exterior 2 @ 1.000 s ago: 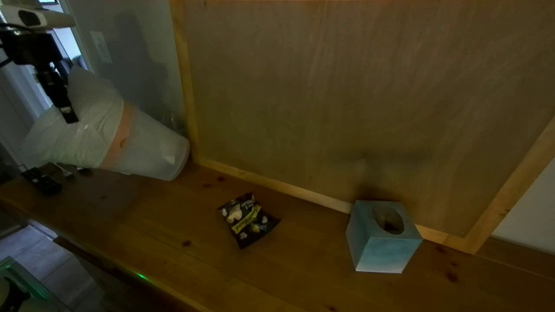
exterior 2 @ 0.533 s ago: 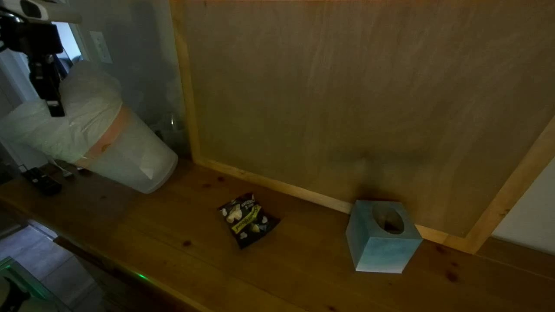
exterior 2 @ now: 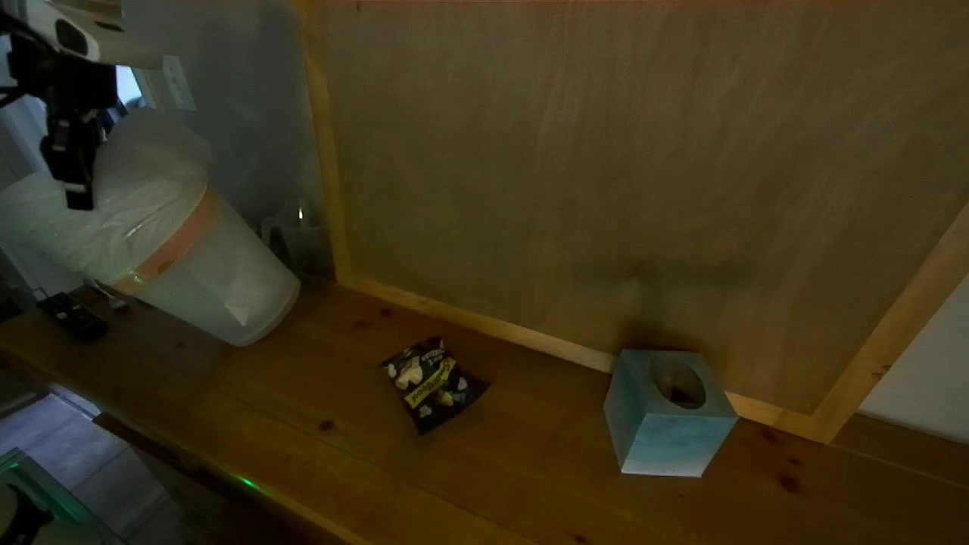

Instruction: Correct the bin's position

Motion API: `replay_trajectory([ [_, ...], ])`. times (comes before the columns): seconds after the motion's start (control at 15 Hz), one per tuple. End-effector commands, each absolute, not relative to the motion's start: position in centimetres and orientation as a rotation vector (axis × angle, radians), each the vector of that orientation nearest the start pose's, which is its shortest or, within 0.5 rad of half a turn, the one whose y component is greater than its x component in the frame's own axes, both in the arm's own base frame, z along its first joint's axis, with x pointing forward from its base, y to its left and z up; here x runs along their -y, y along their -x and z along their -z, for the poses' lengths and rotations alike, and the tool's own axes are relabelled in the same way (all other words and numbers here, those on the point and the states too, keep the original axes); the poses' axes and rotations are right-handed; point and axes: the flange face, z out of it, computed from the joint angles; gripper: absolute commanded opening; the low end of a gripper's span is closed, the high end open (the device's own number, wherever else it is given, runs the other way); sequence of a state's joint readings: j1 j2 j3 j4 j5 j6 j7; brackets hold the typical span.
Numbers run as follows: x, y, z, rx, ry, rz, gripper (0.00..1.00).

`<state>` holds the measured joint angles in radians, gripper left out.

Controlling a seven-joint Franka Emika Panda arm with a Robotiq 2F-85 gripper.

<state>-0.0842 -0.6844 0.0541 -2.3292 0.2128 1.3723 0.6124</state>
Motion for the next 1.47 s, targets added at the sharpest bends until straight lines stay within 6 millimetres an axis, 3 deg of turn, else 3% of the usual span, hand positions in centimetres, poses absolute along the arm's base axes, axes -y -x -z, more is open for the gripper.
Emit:
replay_trajectory([
  [0.0,-0.1,-30.8,-55.7,-0.982,2.711,-0.545,0.02],
  [0.4,3.1,-30.6,-55.1,-1.014,2.508,-0.572,0.02],
  [0.73,4.2,-30.5,-54.3,-1.055,2.474,-0.615,0.02],
  [0.8,4.2,-30.5,-54.2,-1.047,2.477,-0.617,0.28],
  [1.07,3.7,-30.5,-54.5,-1.011,2.500,-0.605,0.54],
  [1.4,0.3,-29.1,-58.5,-0.965,2.652,-0.505,0.88],
])
